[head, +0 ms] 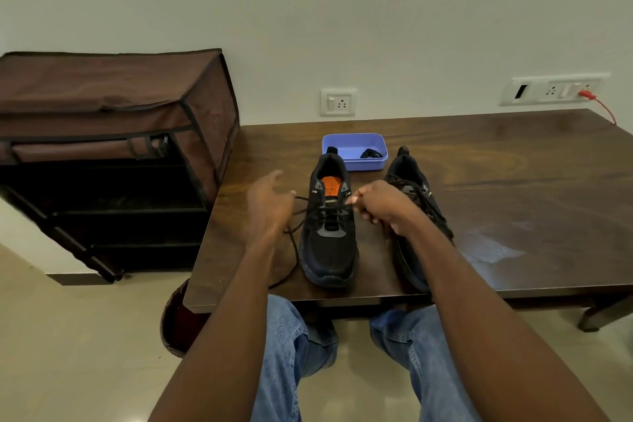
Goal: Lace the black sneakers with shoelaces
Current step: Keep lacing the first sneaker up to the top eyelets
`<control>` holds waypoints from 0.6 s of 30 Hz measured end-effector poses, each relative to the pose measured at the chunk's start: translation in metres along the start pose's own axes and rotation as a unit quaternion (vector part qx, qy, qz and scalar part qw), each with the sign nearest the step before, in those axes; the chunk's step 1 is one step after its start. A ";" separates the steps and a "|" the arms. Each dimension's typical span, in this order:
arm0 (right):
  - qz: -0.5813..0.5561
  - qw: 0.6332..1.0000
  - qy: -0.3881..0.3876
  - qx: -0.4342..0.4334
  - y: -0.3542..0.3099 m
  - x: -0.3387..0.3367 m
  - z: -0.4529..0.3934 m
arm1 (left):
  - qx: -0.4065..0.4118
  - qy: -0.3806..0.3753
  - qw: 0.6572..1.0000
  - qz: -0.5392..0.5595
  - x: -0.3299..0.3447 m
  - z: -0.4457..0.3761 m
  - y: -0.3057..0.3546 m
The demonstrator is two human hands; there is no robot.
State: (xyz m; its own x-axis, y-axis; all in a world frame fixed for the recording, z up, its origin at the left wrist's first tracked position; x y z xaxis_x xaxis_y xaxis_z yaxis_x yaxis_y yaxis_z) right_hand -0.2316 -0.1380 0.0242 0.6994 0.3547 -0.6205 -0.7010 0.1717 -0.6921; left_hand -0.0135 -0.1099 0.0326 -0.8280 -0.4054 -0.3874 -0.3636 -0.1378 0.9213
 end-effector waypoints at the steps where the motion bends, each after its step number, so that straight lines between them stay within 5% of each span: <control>1: -0.042 0.999 -0.020 -0.020 -0.006 0.005 0.001 | 0.030 -0.074 0.996 0.044 0.014 0.005 0.010; 3: -0.100 0.993 -0.037 -0.058 -0.015 0.011 0.005 | 0.050 -0.205 0.974 0.083 0.040 0.015 0.017; 6: -0.127 0.990 0.012 -0.066 -0.014 0.005 0.004 | 0.057 -0.250 0.962 0.091 0.049 0.018 0.013; 14: -0.161 0.985 0.030 -0.047 -0.003 -0.005 -0.003 | 0.056 -0.077 0.992 0.083 0.023 0.007 0.008; 18: -0.092 0.992 0.085 -0.015 0.003 -0.006 -0.005 | 0.039 -0.018 0.999 0.017 0.015 0.006 0.002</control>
State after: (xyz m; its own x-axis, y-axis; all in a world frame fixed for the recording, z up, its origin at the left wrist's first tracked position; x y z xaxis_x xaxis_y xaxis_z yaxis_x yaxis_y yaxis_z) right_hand -0.2369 -0.1443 0.0240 0.8300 0.1601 -0.5343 -0.5571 0.1903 -0.8084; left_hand -0.0291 -0.1107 0.0289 -0.8543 -0.3761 -0.3588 -0.3669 -0.0527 0.9288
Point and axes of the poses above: each hand's wrist, its own z-axis away from the middle knuckle, its own x-axis out of the palm, y = z × x, the point moved 7 cm from there along -z, towards the middle knuckle, and after that the axes turned 10 degrees about z, right-handed, at the moved point
